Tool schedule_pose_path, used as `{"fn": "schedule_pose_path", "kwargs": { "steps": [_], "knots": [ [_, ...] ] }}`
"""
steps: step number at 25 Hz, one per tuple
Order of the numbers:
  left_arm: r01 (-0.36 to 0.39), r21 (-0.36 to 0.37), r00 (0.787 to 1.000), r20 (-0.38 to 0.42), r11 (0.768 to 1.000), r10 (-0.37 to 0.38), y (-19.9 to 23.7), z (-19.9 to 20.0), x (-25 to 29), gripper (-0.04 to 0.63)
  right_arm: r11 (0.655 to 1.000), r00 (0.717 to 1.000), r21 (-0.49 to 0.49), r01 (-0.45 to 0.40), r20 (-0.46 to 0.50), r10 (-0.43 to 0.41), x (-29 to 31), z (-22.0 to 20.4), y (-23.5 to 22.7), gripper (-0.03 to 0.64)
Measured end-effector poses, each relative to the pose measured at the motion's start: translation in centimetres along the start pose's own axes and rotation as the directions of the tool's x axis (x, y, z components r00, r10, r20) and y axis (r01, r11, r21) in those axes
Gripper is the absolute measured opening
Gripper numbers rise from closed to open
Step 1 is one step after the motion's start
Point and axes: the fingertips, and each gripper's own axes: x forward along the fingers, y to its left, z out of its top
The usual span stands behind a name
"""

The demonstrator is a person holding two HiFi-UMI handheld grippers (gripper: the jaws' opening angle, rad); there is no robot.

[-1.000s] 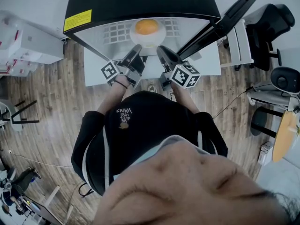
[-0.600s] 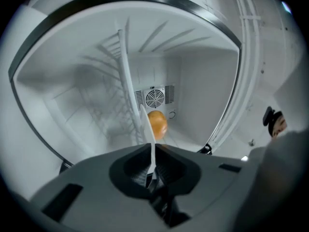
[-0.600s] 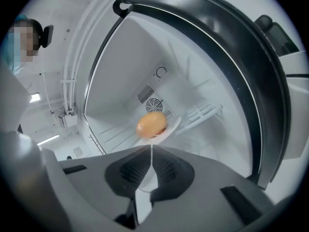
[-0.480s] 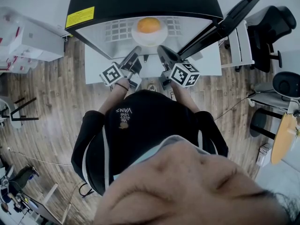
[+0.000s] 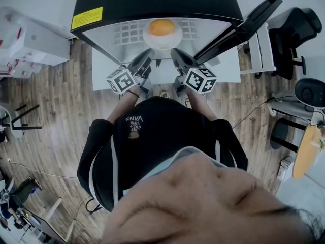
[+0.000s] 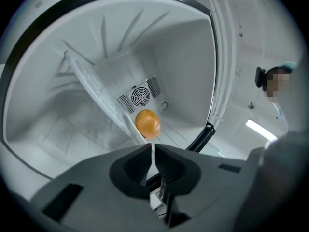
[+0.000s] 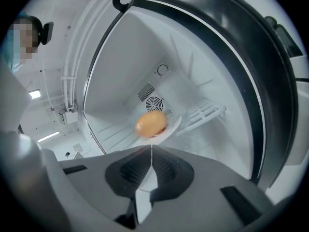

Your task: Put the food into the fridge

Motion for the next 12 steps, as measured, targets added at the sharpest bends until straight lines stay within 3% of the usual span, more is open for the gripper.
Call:
{"fn": "schedule_pose_path", "kwargs": {
  "steps": [12],
  "knots": [
    [-0.027,0.102,0.999,-0.032,0.994,0.030,0.86,0.28,0.54,0.029,1.000,1.000,0.003,-0.004,0.000,0.004,0.62,0.40,-0.25,0.017]
  ]
}}
